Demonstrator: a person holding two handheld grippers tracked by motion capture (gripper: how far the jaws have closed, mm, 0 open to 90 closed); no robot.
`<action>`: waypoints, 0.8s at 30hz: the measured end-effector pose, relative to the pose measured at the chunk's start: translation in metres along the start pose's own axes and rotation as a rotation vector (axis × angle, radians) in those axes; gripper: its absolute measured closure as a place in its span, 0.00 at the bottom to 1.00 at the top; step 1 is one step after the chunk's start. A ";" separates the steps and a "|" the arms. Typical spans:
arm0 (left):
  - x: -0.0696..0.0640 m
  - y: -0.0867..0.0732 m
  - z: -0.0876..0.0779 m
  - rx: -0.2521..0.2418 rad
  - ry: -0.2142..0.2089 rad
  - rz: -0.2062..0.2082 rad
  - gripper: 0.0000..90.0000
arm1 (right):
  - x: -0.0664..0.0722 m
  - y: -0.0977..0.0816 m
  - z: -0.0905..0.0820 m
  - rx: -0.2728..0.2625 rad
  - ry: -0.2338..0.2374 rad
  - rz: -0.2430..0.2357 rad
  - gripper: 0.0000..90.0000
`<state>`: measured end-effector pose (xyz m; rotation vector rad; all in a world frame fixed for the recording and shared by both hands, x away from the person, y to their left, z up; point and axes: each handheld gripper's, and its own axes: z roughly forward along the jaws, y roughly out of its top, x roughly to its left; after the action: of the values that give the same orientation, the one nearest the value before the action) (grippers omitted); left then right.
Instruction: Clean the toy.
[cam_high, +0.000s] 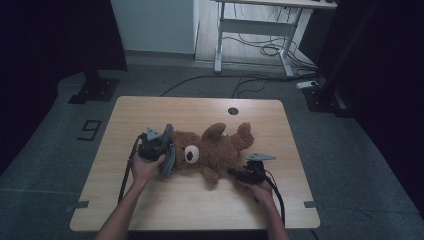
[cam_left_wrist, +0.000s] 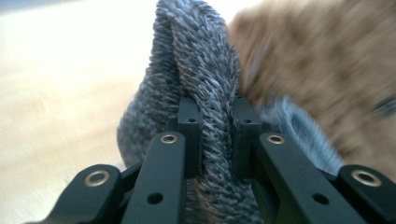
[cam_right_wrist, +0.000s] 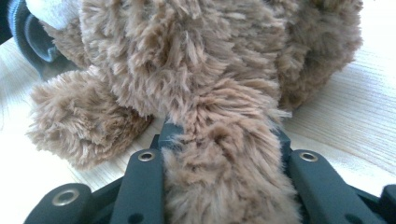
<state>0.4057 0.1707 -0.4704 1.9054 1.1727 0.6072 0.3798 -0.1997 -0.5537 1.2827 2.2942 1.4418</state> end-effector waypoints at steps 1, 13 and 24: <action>0.000 0.000 0.000 0.000 0.000 0.000 0.86 | 0.000 0.000 0.000 0.000 -0.001 -0.001 0.70; -0.056 0.063 0.017 -0.042 -0.099 0.091 0.86 | 0.001 0.000 0.000 0.001 -0.004 -0.004 0.70; -0.059 0.043 0.041 0.099 -0.152 0.094 0.86 | 0.003 0.000 0.000 0.005 -0.013 -0.022 0.67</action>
<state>0.4304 0.0918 -0.4577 2.0610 1.0376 0.4520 0.3779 -0.1977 -0.5532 1.2607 2.2975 1.4174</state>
